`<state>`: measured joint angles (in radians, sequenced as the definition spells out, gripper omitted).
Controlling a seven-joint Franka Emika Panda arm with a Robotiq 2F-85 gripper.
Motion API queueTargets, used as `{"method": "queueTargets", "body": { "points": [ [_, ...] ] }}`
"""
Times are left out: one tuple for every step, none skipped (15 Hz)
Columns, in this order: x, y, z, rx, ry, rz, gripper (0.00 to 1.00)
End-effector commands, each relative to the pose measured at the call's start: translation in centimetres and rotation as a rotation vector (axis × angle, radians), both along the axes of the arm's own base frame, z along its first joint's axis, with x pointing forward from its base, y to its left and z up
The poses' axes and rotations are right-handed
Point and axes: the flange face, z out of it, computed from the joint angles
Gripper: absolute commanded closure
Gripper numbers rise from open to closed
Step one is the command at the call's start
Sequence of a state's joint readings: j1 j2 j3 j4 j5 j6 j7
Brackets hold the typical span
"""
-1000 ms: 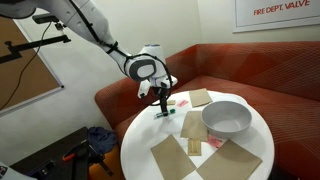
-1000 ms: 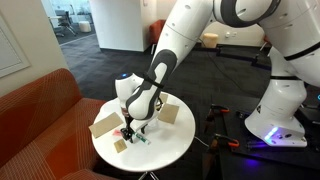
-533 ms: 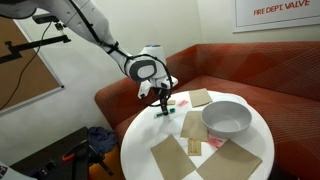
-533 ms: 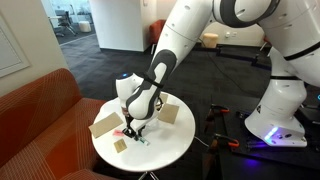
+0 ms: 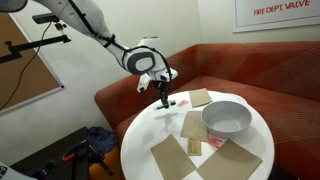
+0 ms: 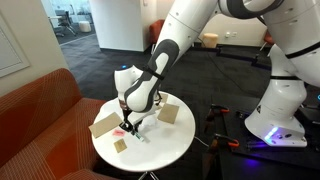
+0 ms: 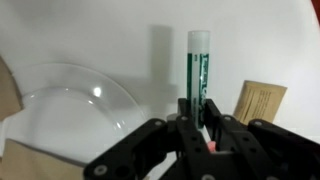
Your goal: Pick up the marker and put it in the bowl
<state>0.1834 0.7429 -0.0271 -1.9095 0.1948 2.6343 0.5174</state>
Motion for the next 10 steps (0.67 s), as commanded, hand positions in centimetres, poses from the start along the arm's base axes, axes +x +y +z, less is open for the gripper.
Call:
{"method": "queueTargets", "body": {
  "points": [
    [-1.0, -1.7, 5.8, 0.008, -0.027, -0.047, 0.95],
    [-0.9, -2.4, 7.0, 0.008, -0.037, -0.057, 0.95],
    [-0.9, -3.3, 8.4, 0.008, -0.040, -0.070, 0.95],
    [-0.8, -4.1, 9.6, 0.003, -0.042, -0.078, 0.95],
    [-0.8, -5.1, 10.9, 0.001, -0.047, -0.080, 0.95],
    [-0.8, -6.1, 12.1, -0.005, -0.049, -0.090, 0.95],
    [-0.7, -7.1, 13.3, -0.009, -0.053, -0.092, 0.95],
    [-0.6, -8.2, 14.6, -0.019, -0.055, -0.097, 0.95],
    [-0.6, -9.2, 15.9, -0.036, -0.056, -0.101, 0.95],
    [-0.5, -10.2, 17.0, -0.045, -0.060, -0.095, 0.95]
  ]
}}
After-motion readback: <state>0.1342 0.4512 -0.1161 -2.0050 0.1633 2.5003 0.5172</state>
